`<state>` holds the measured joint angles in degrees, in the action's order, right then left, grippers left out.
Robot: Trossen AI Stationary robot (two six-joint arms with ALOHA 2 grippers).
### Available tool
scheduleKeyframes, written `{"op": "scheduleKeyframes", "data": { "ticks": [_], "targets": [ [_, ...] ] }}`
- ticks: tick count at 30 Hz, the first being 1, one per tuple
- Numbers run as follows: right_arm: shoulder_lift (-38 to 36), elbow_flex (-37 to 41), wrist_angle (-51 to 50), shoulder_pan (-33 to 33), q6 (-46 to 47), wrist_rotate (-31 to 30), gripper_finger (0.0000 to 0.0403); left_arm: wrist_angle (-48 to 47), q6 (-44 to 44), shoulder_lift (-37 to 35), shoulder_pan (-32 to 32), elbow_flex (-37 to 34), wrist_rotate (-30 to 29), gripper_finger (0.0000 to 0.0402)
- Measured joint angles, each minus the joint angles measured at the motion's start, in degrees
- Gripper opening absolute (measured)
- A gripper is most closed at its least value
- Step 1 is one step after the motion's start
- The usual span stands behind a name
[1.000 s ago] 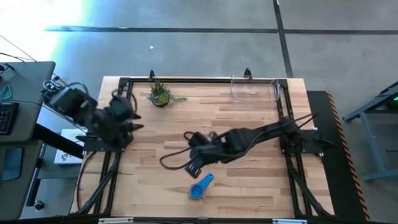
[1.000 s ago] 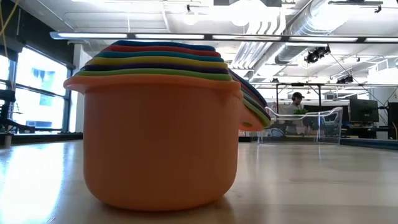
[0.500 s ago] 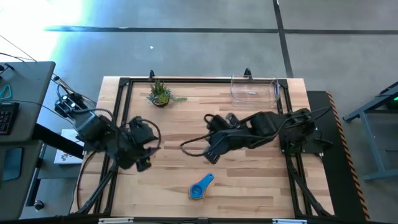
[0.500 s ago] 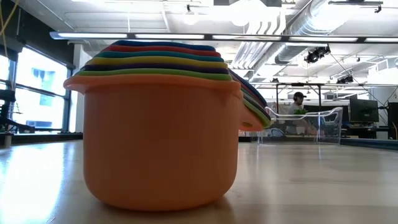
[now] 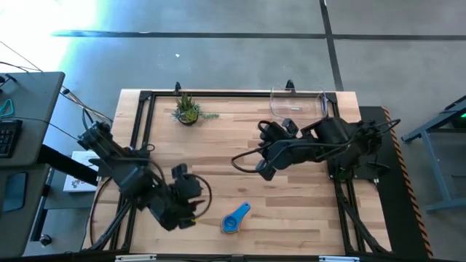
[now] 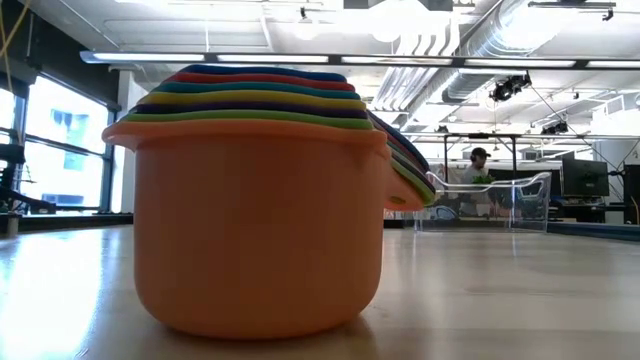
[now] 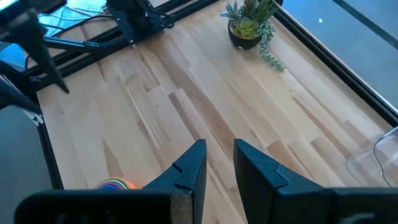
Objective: Nest measuring cups in basket
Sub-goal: Put the stacked measuring cups into the transparent bin
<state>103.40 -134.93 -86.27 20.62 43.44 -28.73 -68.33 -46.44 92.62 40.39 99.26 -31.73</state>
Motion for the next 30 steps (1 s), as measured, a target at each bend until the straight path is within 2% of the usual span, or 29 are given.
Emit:
{"op": "scheduleKeyframes", "data": {
  "ticks": [6,17,30],
  "targets": [
    [-0.03,0.00,0.14,0.00,1.18,-0.03,0.0073,3.87,-0.74,4.76,2.20,0.01,0.20,0.0168],
    [-0.01,0.00,0.14,0.00,12.53,-2.75,0.0073,11.68,8.90,13.08,3.22,0.02,1.39,0.0168],
    [0.10,0.00,-0.05,0.00,18.25,-2.73,0.0073,23.92,21.57,21.06,3.51,0.07,9.30,0.0168]
  ]
}}
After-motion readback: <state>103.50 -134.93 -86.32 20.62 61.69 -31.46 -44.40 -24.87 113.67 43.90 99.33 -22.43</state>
